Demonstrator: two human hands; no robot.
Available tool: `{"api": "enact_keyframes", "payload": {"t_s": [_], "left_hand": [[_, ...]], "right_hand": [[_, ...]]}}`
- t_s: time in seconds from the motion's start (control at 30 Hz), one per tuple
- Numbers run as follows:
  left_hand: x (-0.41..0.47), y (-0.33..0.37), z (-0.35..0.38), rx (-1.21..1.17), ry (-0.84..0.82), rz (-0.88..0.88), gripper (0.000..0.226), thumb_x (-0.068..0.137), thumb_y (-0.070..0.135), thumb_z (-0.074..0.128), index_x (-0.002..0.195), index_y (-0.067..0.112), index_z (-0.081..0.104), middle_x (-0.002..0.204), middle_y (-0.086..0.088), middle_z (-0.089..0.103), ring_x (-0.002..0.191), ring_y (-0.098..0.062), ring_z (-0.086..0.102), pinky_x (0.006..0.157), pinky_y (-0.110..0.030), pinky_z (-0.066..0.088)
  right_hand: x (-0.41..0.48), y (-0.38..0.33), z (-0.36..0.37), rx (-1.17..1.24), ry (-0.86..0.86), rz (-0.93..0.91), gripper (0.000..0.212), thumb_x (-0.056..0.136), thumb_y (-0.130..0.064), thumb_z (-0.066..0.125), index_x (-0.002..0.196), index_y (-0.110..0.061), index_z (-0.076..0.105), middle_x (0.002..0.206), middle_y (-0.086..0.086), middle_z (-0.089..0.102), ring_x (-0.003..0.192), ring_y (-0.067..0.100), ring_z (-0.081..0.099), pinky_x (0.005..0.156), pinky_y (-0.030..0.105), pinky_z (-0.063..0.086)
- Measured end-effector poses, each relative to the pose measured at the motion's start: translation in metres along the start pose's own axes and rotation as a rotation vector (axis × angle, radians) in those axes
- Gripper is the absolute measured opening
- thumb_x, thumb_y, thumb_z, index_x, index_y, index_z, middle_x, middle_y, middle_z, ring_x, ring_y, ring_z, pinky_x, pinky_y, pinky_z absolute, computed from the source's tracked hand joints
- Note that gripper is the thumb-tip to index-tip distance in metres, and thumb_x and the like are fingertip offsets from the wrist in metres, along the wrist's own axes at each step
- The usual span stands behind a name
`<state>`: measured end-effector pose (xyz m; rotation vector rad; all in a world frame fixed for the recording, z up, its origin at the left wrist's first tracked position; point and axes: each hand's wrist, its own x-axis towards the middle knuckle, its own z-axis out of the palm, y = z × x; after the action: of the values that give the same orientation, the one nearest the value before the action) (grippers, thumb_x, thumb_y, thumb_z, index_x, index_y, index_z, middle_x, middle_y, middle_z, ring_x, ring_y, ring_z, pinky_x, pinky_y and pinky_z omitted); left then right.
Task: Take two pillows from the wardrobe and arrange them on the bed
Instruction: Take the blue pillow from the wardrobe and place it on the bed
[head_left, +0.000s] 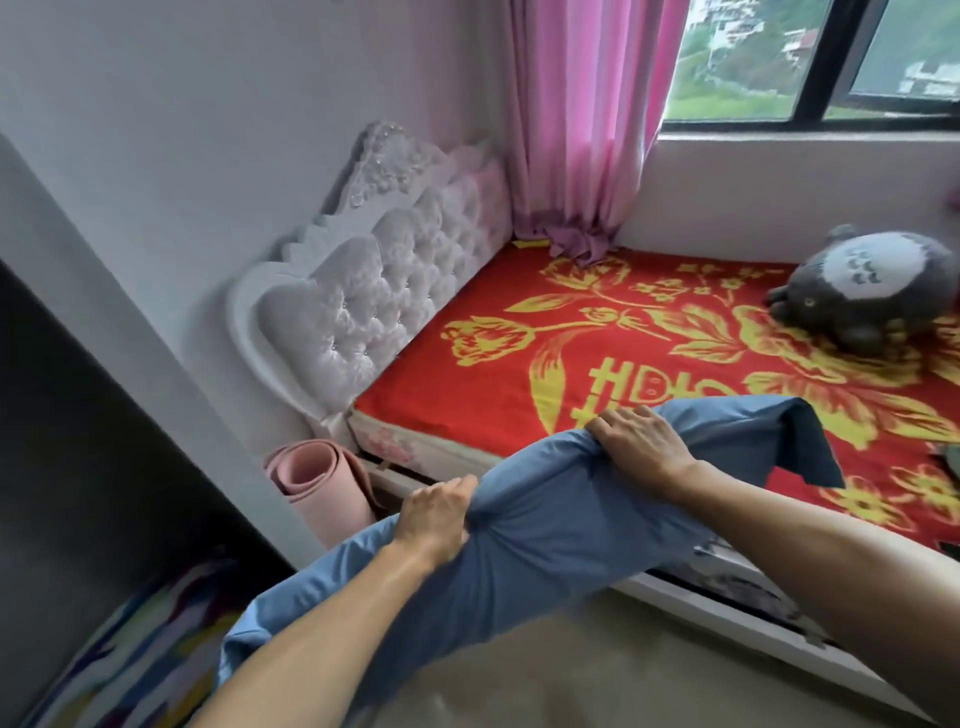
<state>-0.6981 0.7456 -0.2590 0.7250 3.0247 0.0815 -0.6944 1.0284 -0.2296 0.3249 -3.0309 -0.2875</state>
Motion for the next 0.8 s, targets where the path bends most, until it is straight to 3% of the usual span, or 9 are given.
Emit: {"api": "enact_keyframes", "payload": {"t_s": [0.37,0.5,0.8], "left_hand": [[0.222,-0.04,-0.005,0.014,-0.031,0.108,0.03,0.077,0.012,0.054,0.104,0.02,0.046,0.105,-0.002,0.066,0.097,-0.032,0.063,0.075,-0.039,0.047],[0.309,-0.072,-0.029,0.05,0.023,0.148,0.031,0.076,0.011,0.056,0.104,0.02,0.047,0.102,-0.002,0.066,0.095,-0.03,0.064,0.073,-0.039,0.047],[0.472,-0.134,-0.044,0.078,0.041,0.094,0.037,0.071,0.01,0.056,0.106,0.021,0.049,0.103,-0.002,0.067,0.095,-0.031,0.063,0.073,-0.038,0.047]], "right_hand": [[0.162,0.096,0.036,0.018,-0.035,0.117,0.026,0.086,-0.021,0.046,0.112,-0.019,0.053,0.114,0.001,0.059,0.111,0.022,0.057,0.092,0.037,0.039],[0.235,0.123,0.032,0.037,0.031,0.168,0.022,0.088,-0.021,0.045,0.108,-0.02,0.053,0.112,0.001,0.06,0.108,0.023,0.057,0.087,0.036,0.039],[0.406,0.179,0.053,0.105,0.048,0.113,0.024,0.087,-0.017,0.045,0.109,-0.016,0.054,0.114,0.005,0.06,0.111,0.026,0.056,0.092,0.039,0.038]]}}
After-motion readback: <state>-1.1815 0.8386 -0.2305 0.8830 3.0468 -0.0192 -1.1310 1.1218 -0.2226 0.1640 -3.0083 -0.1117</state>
